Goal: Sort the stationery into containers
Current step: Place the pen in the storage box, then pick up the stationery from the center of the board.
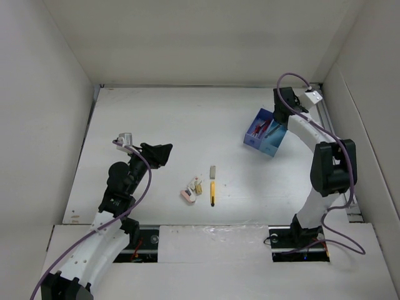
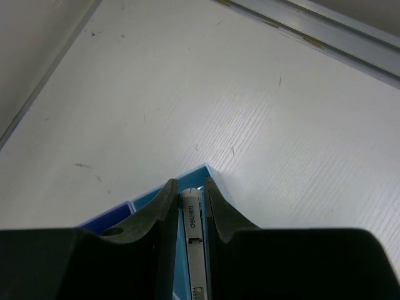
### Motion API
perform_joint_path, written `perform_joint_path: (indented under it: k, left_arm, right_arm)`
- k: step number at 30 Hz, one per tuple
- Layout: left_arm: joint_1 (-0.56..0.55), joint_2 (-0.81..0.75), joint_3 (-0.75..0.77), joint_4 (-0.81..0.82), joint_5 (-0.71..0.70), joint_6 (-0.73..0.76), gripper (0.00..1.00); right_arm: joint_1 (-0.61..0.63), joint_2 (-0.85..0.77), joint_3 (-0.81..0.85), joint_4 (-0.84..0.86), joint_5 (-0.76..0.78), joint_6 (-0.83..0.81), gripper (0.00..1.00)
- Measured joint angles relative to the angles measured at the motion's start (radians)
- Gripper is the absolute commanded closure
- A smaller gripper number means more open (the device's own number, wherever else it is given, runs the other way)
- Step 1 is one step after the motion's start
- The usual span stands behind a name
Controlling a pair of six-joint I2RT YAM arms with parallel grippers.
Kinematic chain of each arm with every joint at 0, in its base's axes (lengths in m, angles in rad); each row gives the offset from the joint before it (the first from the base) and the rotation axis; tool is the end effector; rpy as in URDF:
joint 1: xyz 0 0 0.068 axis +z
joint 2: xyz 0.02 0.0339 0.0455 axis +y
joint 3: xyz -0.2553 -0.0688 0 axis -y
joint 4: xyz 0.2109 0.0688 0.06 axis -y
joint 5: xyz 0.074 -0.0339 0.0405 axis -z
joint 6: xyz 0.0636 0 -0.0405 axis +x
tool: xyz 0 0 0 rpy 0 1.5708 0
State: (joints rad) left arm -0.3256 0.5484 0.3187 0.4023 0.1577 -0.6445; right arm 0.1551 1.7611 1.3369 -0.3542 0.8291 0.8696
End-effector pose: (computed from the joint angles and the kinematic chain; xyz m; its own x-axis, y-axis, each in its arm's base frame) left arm 0.1445 -0.0593 0.2805 -0.1478 -0.5764 -0.8037 0.4675 0.6754 -0.5703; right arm 0.3713 0.0106 0.2499 -0.1310 0.5020 -0.8549 0.7974 0.5658 0.2101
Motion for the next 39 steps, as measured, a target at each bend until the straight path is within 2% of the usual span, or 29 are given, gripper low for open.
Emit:
perform_joint_path:
  k: [11,19,24,27,31,35,39]
  left_arm:
    - [0.0,0.007,0.0,0.002,-0.001,0.0,0.46]
    - [0.0,0.024,0.0,0.004,-0.001,0.0,0.46]
    - [0.0,0.025,0.0,0.005,-0.001,0.0,0.46]
    - [0.0,0.025,0.0,0.005,-0.001,0.0,0.46]
    - [0.0,0.025,0.0,0.005,-0.001,0.0,0.46]
    - [0.0,0.025,0.0,0.005,0.0,0.0,0.46]
    - [0.0,0.025,0.0,0.005,-0.001,0.0,0.46]
  right_arm:
    - [-0.038,0.183,0.158,-0.005,0.04,-0.011,1.0]
    - [-0.04,0.194,0.178,-0.001,0.055,-0.027,0.99]
    - [-0.013,0.2,0.178,-0.005,0.072,-0.024,0.69]
    - [0.01,0.199,0.178,-0.004,0.077,-0.016,0.58]
    - [0.045,0.175,0.163,-0.004,0.069,-0.013,0.49]
    - [0.082,0.1,0.124,-0.002,0.026,-0.016,0.49]
    - [0.146,-0.006,0.058,0.021,-0.024,-0.018,0.72]
